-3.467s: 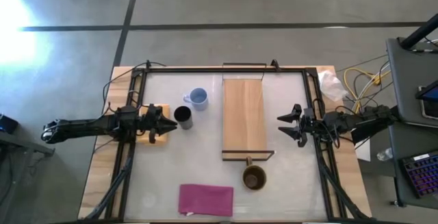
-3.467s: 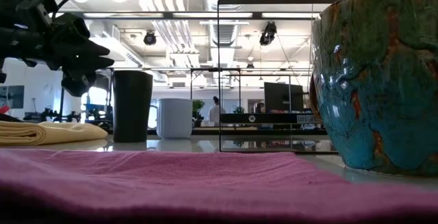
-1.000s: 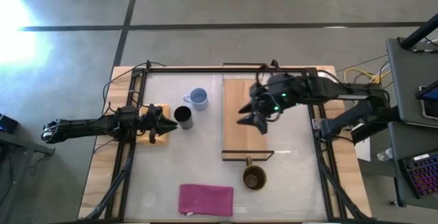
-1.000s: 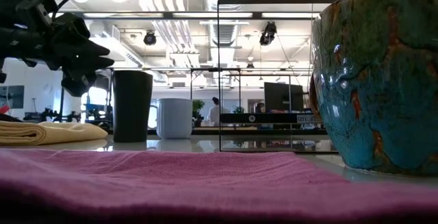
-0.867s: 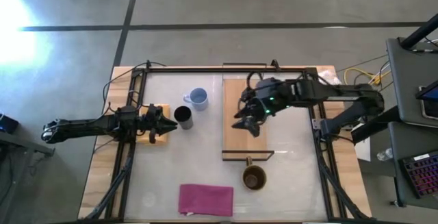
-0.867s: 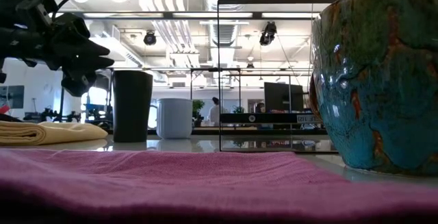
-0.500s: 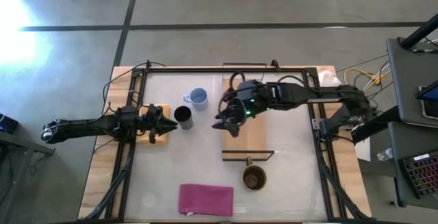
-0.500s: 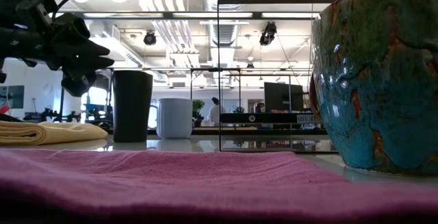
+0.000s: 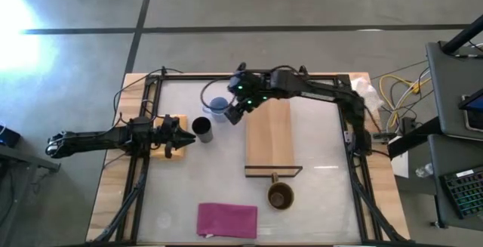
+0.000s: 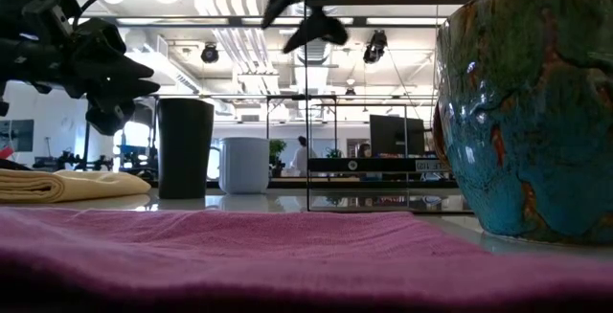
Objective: Stack small to large cups/mugs on shelf
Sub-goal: Put the black cup on the shelf
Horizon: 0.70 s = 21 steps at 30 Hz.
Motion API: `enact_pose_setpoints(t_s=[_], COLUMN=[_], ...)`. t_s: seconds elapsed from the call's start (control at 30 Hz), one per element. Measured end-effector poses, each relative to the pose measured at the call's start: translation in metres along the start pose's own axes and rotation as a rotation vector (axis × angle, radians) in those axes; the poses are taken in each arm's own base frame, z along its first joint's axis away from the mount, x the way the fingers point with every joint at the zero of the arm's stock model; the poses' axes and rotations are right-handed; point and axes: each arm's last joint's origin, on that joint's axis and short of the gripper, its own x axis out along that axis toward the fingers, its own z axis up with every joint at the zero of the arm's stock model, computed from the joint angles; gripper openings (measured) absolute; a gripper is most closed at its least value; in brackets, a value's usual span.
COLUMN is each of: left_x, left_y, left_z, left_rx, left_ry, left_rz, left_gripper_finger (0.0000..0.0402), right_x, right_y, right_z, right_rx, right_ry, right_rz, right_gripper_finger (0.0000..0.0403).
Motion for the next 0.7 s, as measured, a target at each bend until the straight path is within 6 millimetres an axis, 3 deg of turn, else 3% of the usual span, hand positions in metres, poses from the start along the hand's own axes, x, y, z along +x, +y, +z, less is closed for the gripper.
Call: enact_pose_setpoints(t_s=[0.23, 0.53, 0.7], left_x=[0.000, 0.000, 0.000], left_y=[0.000, 0.000, 0.000], left_z=[0.000, 0.000, 0.000], left_rx=[0.000, 0.000, 0.001], left_ry=[0.000, 0.000, -0.001], left_rz=[0.000, 0.000, -0.002], left_gripper_finger=[0.0089, 0.0089, 0.0089], right_x=[0.044, 0.089, 0.094], right_y=[-0.002, -0.015, -0.014], right_z=[0.021, 0.016, 0.018], right_rx=[0.009, 0.068, 0.063], right_ry=[0.027, 0.061, 0.042], right_rz=[0.028, -0.026, -0.009], right_gripper_finger=[0.0238, 0.0238, 0.0238])
